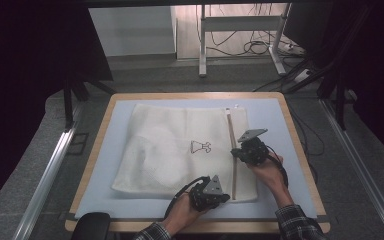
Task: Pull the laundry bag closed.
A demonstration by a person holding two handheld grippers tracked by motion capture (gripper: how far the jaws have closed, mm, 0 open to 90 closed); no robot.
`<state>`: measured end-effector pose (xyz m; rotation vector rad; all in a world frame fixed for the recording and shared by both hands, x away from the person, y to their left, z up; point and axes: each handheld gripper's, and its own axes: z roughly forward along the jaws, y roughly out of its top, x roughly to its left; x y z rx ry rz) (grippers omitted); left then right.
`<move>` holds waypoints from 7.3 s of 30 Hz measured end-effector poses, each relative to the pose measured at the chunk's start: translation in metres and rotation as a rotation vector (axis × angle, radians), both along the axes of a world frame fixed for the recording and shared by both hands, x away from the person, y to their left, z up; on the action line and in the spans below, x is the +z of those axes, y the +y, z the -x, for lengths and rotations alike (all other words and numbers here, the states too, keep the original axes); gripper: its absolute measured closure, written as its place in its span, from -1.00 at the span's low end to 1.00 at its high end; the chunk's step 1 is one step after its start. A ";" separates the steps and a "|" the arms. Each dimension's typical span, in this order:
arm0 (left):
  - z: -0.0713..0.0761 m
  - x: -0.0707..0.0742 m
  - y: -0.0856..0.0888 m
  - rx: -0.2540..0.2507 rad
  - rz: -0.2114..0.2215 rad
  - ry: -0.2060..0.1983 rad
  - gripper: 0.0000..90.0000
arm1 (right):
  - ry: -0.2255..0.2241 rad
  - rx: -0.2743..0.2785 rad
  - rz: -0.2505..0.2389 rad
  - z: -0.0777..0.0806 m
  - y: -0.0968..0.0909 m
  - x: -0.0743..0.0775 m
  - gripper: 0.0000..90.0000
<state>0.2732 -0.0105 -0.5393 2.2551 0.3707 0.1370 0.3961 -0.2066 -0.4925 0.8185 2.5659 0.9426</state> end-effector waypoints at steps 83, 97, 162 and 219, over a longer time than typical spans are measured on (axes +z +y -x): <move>0.002 -0.001 -0.001 0.009 0.013 -0.001 1.00 | 0.027 -0.096 -0.009 -0.082 0.008 -0.010 0.92; 0.002 -0.001 -0.001 0.012 0.014 -0.004 1.00 | 0.023 -0.115 -0.019 -0.096 0.008 -0.013 0.92; 0.003 -0.001 -0.002 0.015 0.015 -0.006 1.00 | 0.015 -0.191 0.010 -0.160 0.019 -0.011 0.92; 0.002 -0.001 -0.001 0.015 0.021 0.008 1.00 | 0.030 -0.257 0.003 -0.202 0.030 -0.017 0.89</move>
